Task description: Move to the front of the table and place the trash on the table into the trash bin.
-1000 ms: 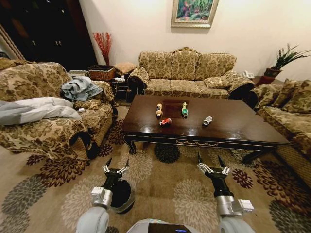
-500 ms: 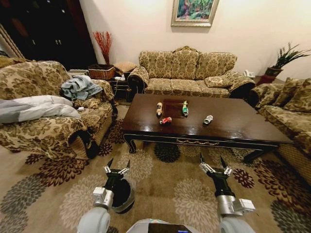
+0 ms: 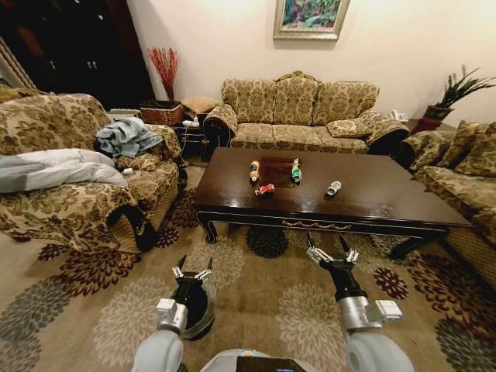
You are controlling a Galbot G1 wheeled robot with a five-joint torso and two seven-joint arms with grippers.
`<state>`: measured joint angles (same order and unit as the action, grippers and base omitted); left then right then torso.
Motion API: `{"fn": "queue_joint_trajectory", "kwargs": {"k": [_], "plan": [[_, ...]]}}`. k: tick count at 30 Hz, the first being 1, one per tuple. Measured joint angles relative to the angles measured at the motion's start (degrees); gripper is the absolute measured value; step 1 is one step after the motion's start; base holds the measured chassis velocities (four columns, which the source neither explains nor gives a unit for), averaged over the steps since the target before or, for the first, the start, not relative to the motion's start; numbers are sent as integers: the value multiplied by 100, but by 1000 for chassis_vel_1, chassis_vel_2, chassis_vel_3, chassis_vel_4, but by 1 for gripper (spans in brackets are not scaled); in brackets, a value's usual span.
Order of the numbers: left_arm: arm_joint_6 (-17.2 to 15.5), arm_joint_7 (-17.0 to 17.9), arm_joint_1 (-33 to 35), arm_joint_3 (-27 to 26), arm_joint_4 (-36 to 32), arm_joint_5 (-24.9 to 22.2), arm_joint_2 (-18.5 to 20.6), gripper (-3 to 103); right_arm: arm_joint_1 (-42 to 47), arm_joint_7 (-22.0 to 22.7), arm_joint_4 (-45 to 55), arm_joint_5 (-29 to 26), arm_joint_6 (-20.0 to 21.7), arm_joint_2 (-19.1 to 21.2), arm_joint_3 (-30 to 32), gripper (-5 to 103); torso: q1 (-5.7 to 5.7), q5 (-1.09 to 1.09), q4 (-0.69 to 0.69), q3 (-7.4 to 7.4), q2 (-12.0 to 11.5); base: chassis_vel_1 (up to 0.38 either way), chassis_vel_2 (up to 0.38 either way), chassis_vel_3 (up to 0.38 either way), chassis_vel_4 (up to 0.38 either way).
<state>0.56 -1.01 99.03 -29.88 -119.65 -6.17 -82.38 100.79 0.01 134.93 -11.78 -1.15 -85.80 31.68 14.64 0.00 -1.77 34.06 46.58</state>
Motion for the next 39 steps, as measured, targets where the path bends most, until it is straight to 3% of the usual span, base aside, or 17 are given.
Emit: {"fn": "queue_joint_trajectory", "kwargs": {"k": [3, 7, 16, 19, 22, 30, 39], "plan": [[166, 75, -112, -49, 167, -60, 207, 100, 127, -25, -30, 322, -141, -29, -85, 100, -33, -1, 1, -43, -73, 0, 0, 0, 0], [113, 156, -182, -70, 209, -211, 451, 100, 187, -90, -58, 701, -260, -229, -115, 100, -71, -1, 1, -99, -169, 0, 0, 0, 0], [-218, 189, -91, -169, -174, -750, 542, 100, -41, -247, 186, 335, 809, -305, 31, 100, -172, -1, 0, -226, -396, 0, 0, 0, 0], [-302, 189, -134, -179, -230, -799, 580, 100, -52, -284, 229, 278, 938, -243, 82, 100, -194, 0, 1, -256, -449, 0, 0, 0, 0], [-613, 190, -210, -150, -413, -785, 453, 100, -52, -434, 253, 186, 1101, -197, 134, 100, -234, 0, 1, -314, -550, 0, 0, 0, 0], [-884, 118, -47, -208, -553, -563, 92, 100, -248, -553, -221, 158, 1002, -165, 23, 100, -316, 0, 0, -430, -745, 0, 0, 0, 0], [-1067, 160, 30, -365, -394, -446, 80, 100, -266, -765, -649, 154, 885, -88, -32, 100, -412, 0, 0, -551, -963, 0, 0, 0, 0]]}}
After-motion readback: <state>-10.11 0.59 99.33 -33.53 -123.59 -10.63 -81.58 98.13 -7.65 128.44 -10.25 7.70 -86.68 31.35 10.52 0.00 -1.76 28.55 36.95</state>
